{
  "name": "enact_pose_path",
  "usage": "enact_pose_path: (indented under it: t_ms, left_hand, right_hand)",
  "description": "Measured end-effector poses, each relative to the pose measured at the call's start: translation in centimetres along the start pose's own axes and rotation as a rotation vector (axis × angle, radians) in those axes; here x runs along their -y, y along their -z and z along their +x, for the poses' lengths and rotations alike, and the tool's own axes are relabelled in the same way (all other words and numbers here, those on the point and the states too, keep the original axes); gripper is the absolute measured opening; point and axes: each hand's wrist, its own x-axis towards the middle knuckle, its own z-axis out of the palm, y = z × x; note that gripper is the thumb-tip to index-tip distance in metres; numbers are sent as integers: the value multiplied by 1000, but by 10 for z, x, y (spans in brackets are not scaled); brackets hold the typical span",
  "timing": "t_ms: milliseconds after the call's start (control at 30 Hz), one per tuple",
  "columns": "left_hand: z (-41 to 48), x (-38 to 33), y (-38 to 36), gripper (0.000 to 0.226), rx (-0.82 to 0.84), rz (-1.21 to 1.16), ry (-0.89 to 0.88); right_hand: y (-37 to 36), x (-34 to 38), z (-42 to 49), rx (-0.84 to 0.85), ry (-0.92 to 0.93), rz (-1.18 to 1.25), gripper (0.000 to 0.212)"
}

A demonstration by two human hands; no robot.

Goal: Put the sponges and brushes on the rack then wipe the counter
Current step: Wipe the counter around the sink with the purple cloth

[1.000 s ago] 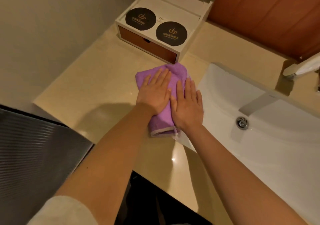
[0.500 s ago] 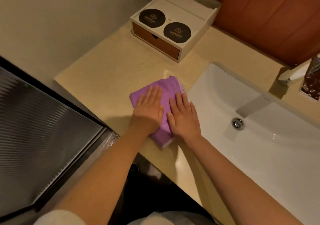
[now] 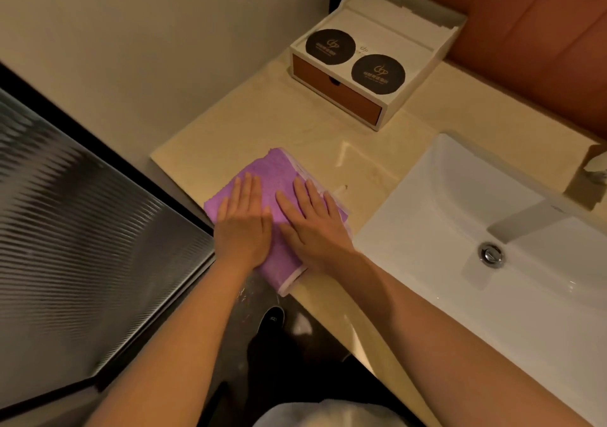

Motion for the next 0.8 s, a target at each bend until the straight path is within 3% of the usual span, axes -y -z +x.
enact_pose_path:
  t_ms: [267, 533, 800]
  left_hand:
    - [70, 34, 9, 59, 30, 15, 42]
    - [154, 47, 18, 60, 16, 16, -46]
    - [210, 37, 22, 58, 60, 79, -217]
  right_hand:
    - [7, 13, 88, 22, -92, -5, 56]
    - [25, -2, 163, -34, -163, -14, 55]
    - [33, -13, 186, -121, -367, 69, 54]
